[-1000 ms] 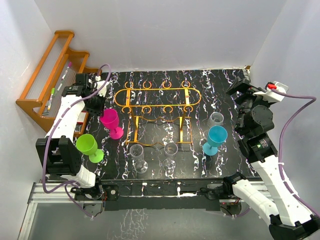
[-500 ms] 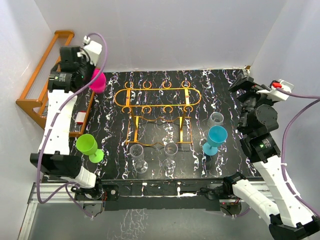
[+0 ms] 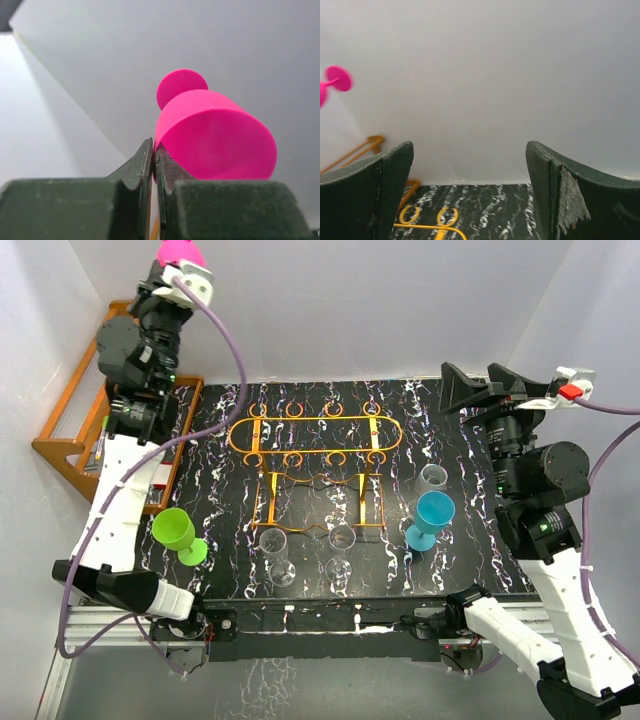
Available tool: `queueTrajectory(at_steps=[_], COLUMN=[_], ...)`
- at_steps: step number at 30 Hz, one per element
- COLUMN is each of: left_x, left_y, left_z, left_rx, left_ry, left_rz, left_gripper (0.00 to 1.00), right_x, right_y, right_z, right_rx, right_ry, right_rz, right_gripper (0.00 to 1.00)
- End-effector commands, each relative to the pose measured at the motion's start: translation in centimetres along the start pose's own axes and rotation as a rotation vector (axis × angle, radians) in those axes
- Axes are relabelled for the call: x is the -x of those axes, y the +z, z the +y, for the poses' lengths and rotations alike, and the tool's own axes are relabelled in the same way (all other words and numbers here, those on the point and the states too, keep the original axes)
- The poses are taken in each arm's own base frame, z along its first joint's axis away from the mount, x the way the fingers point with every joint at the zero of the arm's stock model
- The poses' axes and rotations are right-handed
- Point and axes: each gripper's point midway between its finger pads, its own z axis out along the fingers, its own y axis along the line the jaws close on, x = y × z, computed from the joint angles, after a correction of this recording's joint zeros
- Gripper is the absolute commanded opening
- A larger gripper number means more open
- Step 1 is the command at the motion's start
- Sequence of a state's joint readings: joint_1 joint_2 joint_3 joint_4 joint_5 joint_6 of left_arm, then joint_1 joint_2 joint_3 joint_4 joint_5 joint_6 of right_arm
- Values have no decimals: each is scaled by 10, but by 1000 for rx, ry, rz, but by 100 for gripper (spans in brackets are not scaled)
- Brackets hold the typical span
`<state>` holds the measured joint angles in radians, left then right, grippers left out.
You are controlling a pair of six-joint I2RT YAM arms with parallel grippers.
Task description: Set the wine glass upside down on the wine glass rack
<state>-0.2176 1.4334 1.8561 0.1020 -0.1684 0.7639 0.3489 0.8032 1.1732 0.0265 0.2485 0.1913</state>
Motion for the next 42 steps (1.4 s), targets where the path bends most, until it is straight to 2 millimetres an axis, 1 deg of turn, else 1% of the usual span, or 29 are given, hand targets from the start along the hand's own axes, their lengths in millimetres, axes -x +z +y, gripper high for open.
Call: queueTrajectory(at_steps=[1,2,3,6,7,8,11,13,15,17,20,22,23,24,25,27,30,32,36,39,42], left_x=[89,103,118,161,174,185,221,232,241,244,244,244,243,242,242,241,241,242,245,246,246], left_y=[-10,-17,-27,-69,-83,-94,-123,-132,-144,-154,-164,-169,-171,-173,-177,-185,-194,-195,-193,-198,-205], left_z=[3,-6,-21,-58,-66,-79,-90,-89,-93,-97,-100,-99,-99,-101,-102,-108,-119,-122,-120,-121,-125], left_rx=[148,177,200,329,378,400,451,474,484,491,488,494,493,490,489,484,483,484,496,499,493], left_ry=[115,160,217,365,414,434,429,420,410,420,428,425,429,435,441,464,493,501,482,480,477], left_rz=[-367,-431,-498,-736,-797,-853,-953,-971,-1001,-1029,-1048,-1051,-1053,-1062,-1076,-1110,-1154,-1160,-1144,-1167,-1192], left_gripper=[0,0,0,0,0,0,0,0,0,0,0,0,0,0,0,0,0,0,0,0,0], right_x=[27,27,28,36,38,40,42,44,46,56,72,81,86,93,98,107,115,113,102,92,90], right_y=[7,9,11,12,11,11,8,3,-5,-13,-19,-19,-18,-19,-19,-16,-6,3,20,36,44], right_z=[53,58,63,81,86,91,107,119,131,140,145,148,150,153,157,164,172,176,180,180,184], right_rx=[240,257,276,364,391,416,508,580,661,725,759,771,777,791,807,838,865,875,876,854,870], right_ry=[99,114,128,160,169,178,201,220,238,263,300,318,329,342,354,384,429,448,484,510,544], right_rz=[-12,-3,2,-6,-8,-9,-2,3,-3,-34,-69,-81,-85,-89,-87,-80,-66,-52,-34,-15,-6], right_gripper=[98,98,98,98,98,98,98,98,99,97,95,96,99,99,98,98,99,100,96,95,94])
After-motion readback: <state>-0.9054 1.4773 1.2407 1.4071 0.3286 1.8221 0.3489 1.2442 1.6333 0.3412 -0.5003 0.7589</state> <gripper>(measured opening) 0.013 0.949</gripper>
